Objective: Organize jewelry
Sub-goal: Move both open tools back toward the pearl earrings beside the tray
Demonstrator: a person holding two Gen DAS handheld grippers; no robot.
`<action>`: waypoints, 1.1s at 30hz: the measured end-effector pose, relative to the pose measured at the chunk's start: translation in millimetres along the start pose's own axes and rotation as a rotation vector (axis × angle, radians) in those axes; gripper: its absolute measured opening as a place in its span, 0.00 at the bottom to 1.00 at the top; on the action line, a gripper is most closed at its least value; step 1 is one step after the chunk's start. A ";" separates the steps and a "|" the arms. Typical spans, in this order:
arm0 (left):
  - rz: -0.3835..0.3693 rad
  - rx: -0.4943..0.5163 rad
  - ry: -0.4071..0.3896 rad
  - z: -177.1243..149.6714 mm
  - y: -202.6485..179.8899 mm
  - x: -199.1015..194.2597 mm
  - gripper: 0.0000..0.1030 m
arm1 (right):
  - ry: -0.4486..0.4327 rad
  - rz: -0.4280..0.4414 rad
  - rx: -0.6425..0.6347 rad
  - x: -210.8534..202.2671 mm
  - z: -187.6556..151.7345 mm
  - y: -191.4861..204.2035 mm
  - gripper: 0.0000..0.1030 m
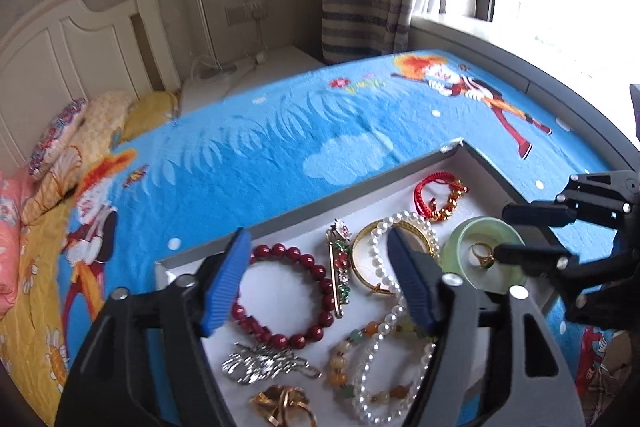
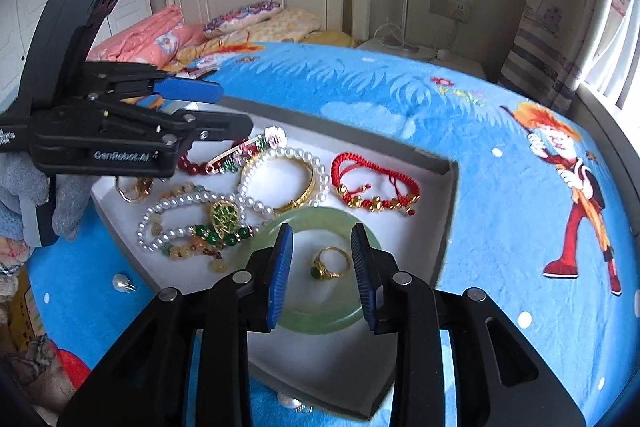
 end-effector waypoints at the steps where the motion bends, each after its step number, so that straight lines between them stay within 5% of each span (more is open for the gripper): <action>1: 0.005 -0.001 -0.030 -1.8 0.7 -12.2 0.79 | -0.025 -0.004 0.004 -10.4 0.9 -1.3 0.31; 4: 0.026 0.006 -0.098 -8.6 -0.1 -43.1 0.90 | -0.085 -0.017 0.016 -36.2 -0.6 -6.8 0.42; 11: 0.039 0.020 -0.149 -33.0 -8.8 -90.1 0.94 | -0.147 -0.043 0.070 -79.1 -21.2 -21.0 0.50; 33: 0.012 -0.111 -0.015 -146.9 -42.6 -74.9 0.94 | 0.003 0.037 0.122 -47.1 -99.6 11.3 0.54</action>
Point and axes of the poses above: each gripper's, at about its wrist camera, not at the fingertips, and x roughly the way its jaws point, y to its left, z to its top, the point moved 1 cm from there along x, roughly the way its jaws point, and after that the axes turned 1 degree about y, right-handed, at the moved point
